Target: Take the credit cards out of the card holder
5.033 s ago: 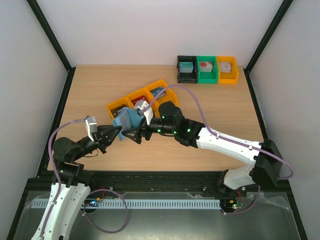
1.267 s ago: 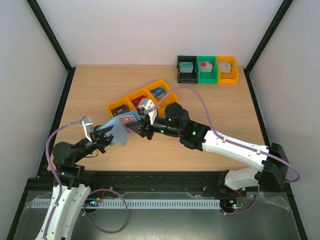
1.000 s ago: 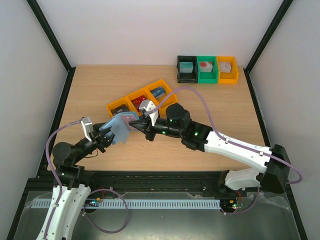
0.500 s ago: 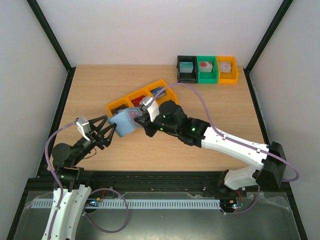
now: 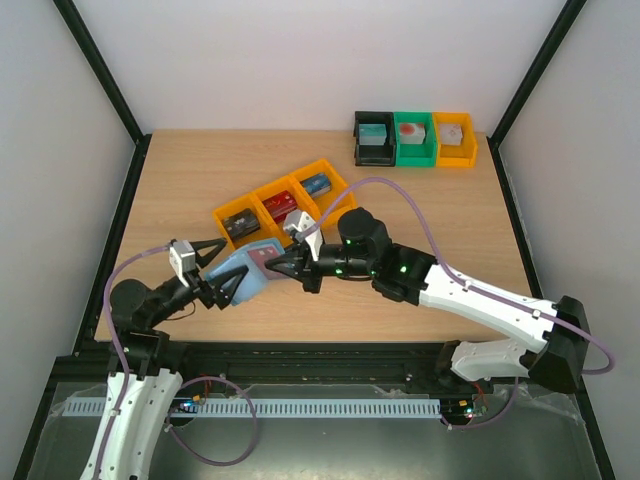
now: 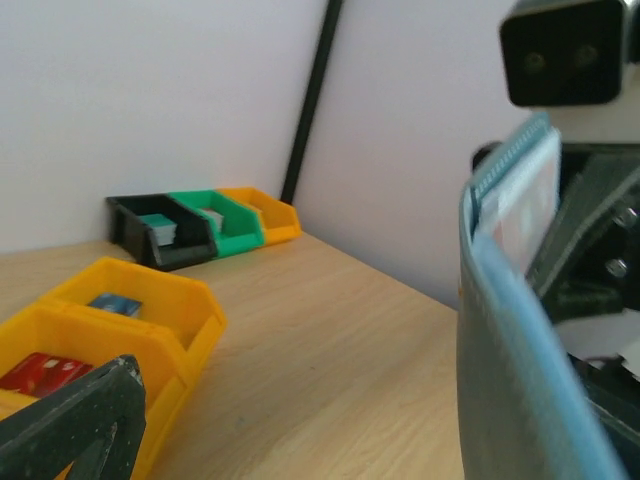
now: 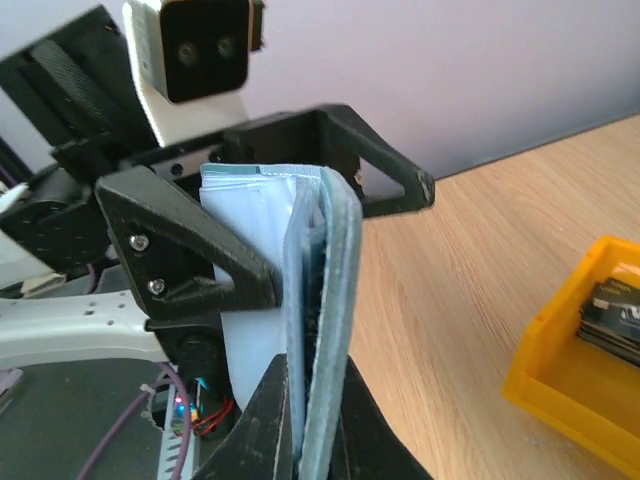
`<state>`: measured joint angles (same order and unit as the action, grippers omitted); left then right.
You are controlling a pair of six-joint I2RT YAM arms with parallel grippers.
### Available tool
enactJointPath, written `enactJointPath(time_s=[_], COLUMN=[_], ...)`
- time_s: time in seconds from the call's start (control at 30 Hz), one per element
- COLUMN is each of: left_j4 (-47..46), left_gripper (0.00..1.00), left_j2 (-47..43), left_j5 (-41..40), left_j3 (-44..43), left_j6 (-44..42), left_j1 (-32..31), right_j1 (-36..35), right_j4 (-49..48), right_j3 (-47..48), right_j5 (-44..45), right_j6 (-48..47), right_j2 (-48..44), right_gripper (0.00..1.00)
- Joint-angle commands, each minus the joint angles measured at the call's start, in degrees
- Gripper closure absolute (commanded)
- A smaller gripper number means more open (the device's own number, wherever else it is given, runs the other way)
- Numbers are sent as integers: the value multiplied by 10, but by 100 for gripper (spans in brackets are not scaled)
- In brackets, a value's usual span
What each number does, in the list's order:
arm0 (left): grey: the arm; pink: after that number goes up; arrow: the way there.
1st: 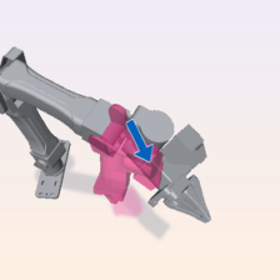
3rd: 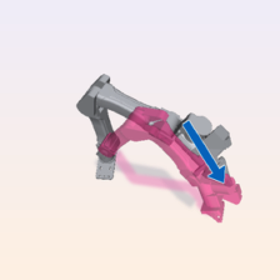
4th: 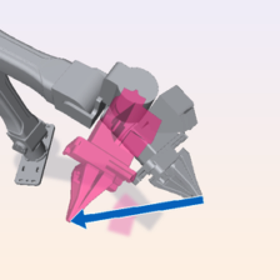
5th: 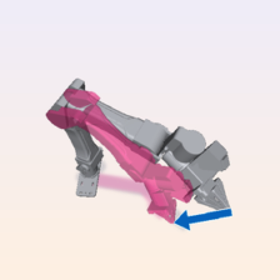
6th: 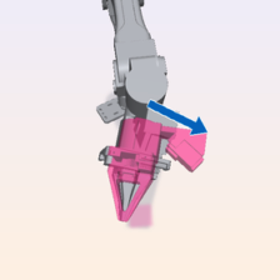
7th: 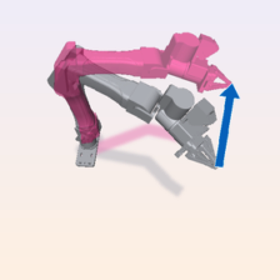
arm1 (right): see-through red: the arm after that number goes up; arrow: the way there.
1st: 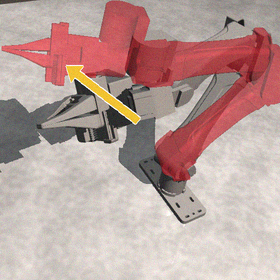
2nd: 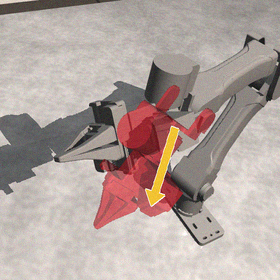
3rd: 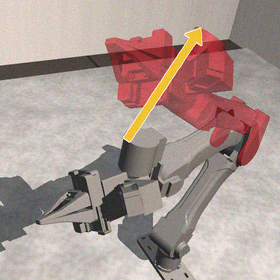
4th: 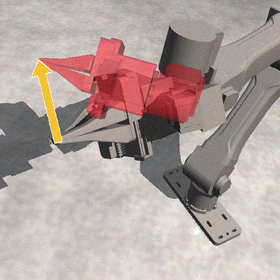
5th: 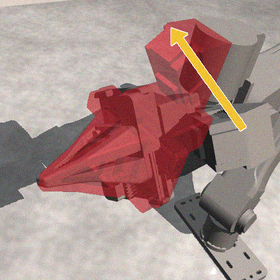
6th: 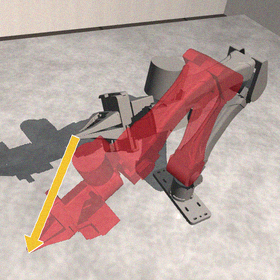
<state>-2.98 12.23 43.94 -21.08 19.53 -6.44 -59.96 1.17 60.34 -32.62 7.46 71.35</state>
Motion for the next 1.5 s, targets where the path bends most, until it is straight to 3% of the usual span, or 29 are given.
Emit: enactJointPath(time_s=[0.0, 0.07, 0.2, 0.27, 0.33, 0.4, 0.6, 0.8, 1.0, 1.33, 1.47], left_j4=[-38, -53, -64, -66, -64, -56, 44, 135, 130, 117, 115], left_gripper=[5, 10, 31, 50, 77, 96, 98, 98, 98, 98, 98], left_j2=[-8, -9, -11, -10, -11, -13, -11, 15, 17, 19, 17], left_j5=[102, 118, 125, 129, 128, 119, -15, -121, -112, -97, -92], left_j3=[15, 18, 19, 18, 18, 14, -30, -60, -60, -62, -62], left_j6=[20, 36, 46, 47, 51, 54, 25, -46, -46, -37, -37], left_j1=[1, -1, -3, -4, -5, -5, -3, -2, -2, -2, -2], right_j1=[0, -1, -1, 0, 0, 1, 39, 46, 38, 13, 13], right_j4=[-76, -80, -93, -98, -106, -103, -59, -30, -117, -185, -194], right_j3=[-12, -12, -11, -9, -11, -15, -32, -36, -44, -15, -14], right_j5=[-58, -59, -71, -77, -74, -56, 24, 59, -40, 4, 32], right_j6=[-7, -6, 4, 9, 13, 14, 20, -1, 28, 15, 4], right_j2=[-31, -28, -16, -9, -6, -6, -25, -60, -50, 29, 37], right_gripper=[98, 98, 98, 98, 97, 89, 63, 60, 57, 59, 51])
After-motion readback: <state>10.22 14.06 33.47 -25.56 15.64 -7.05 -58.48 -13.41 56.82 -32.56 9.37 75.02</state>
